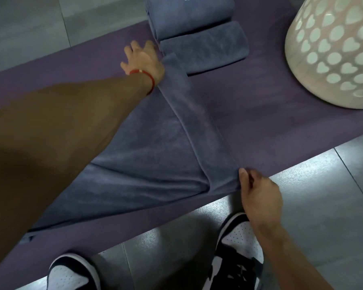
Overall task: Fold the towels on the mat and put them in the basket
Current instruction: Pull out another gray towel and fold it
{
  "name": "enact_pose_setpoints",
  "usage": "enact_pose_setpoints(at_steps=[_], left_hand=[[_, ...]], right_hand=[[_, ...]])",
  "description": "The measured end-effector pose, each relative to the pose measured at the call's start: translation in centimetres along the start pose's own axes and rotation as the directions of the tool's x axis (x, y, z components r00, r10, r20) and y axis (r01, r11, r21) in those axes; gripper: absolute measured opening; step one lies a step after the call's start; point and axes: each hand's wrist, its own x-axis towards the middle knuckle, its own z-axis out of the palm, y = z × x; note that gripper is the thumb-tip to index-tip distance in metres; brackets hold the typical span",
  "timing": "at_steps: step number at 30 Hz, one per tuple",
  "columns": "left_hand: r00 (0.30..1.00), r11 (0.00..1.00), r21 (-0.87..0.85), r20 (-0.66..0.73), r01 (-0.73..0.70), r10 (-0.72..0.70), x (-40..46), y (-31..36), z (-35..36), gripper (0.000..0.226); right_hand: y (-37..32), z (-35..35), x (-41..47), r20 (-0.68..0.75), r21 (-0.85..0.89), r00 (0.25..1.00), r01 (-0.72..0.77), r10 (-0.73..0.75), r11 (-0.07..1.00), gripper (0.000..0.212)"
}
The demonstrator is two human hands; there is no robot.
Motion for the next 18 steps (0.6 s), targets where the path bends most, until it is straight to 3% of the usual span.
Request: enact_pose_setpoints(at_steps=[3,7,9,14,16,18], left_hand=[[0.970,0.963,0.172,-0.094,-0.207,0.225,-4.8,-1.9,1.2,0.043],[0.896,0.862,0.255,0.050,-0.439,0.441,-13.5,-6.2,3.2,0.050],[0.839,0.768,0.339,0.181,-0.544,0.514,-17.6,-9.5,2.8,0.054],[0.714,0.645,0.315,0.405,-0.696,0.571,-25.7,-19.6,-3.4,0.065],[0.688,0.597,0.349,0.438,-0.723,0.578,-28.8,-23.5,-6.9,0.065],[0.703,0.617,0.349,0.455,-0.705,0.546,-32.1,-26.9,-9.9,0.063]], right_hand=[[-1.9,-0.1,-0.3,-0.020,-0.195,0.983,0.174,-0.182,0.965,0.033],[-3.4,2.8,-0.2,0.278,-0.181,0.878,0.446,-0.389,0.876,0.058],[-3.4,4.1,-0.2,0.380,-0.222,0.840,0.488,-0.386,0.844,0.065],[-4.0,3.3,0.1,0.424,-0.326,0.844,0.480,-0.328,0.814,0.067],[-5.1,2.4,0.1,0.475,-0.348,0.832,0.478,-0.288,0.807,0.067],[-6.2,1.7,0.9,0.557,-0.363,0.803,0.463,-0.210,0.809,0.073]])
